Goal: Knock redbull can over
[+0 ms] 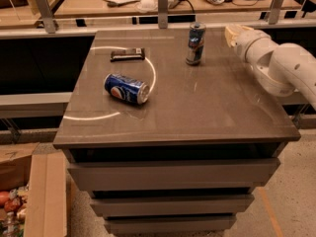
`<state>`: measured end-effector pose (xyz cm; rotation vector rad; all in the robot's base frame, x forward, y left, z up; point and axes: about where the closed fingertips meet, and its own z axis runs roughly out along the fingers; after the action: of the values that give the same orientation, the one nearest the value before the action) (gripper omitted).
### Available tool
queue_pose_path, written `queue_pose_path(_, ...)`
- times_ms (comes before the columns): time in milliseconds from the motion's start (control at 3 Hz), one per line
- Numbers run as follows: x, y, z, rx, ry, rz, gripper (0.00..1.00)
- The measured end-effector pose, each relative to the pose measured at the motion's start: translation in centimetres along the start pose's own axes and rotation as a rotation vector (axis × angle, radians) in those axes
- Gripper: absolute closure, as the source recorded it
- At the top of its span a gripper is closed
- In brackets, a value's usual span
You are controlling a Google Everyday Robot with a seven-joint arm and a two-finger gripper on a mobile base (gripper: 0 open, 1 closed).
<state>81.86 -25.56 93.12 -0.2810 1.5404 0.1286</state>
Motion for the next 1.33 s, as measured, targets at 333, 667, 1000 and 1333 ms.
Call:
queue_pose_path(333,-0.3,0.9,2.3,-0.038,-0.006,-0.005,1.00)
queue_pose_path(667,-0.6,4.9,3.9,-0.135,-0.005,0.023,1.00)
queue_pose_path(1000,-0.6,8.4,4.2,-0.221,0.005,0.050,1.00)
queue_pose_path(1333,-0.6,13.3,3.7,-0.347,0.017,0.080,1.00)
